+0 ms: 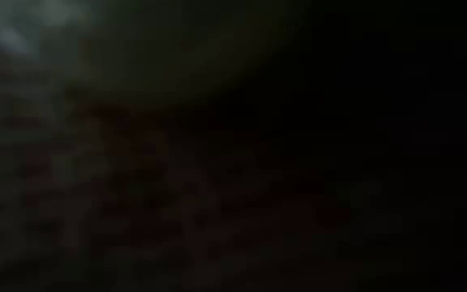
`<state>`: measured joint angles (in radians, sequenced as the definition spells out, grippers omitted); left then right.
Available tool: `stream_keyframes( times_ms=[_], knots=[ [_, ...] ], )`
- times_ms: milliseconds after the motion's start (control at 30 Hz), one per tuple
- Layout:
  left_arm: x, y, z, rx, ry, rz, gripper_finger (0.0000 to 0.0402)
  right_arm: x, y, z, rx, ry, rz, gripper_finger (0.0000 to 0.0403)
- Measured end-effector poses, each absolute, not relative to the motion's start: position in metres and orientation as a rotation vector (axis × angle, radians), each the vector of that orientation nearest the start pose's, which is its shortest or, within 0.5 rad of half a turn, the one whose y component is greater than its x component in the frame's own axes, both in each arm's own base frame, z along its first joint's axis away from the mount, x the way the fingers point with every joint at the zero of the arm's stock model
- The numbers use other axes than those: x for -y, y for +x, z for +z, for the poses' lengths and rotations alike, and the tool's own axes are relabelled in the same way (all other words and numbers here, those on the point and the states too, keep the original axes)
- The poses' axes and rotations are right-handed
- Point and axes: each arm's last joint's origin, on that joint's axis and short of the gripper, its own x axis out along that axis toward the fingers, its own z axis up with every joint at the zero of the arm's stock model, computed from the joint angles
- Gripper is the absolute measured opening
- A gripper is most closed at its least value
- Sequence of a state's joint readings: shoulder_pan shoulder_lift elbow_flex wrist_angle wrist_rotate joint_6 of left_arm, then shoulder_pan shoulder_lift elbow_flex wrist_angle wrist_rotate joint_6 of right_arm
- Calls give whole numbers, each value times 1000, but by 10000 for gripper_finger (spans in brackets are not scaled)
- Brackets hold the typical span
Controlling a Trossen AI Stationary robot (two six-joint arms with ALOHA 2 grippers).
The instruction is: Sort clothes
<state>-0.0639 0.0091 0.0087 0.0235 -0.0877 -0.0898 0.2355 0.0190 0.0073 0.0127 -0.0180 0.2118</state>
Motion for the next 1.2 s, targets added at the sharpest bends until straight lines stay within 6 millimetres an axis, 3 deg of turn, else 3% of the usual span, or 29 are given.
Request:
stream_keyframes(
  times_ms=[900,1200],
  knots=[
    [4,98,168,24,-90,23,4,-23,96,166,-26,211,253,30],
    [4,97,171,51,11,24,4,-23,96,167,-9,212,245,30]
  ],
)
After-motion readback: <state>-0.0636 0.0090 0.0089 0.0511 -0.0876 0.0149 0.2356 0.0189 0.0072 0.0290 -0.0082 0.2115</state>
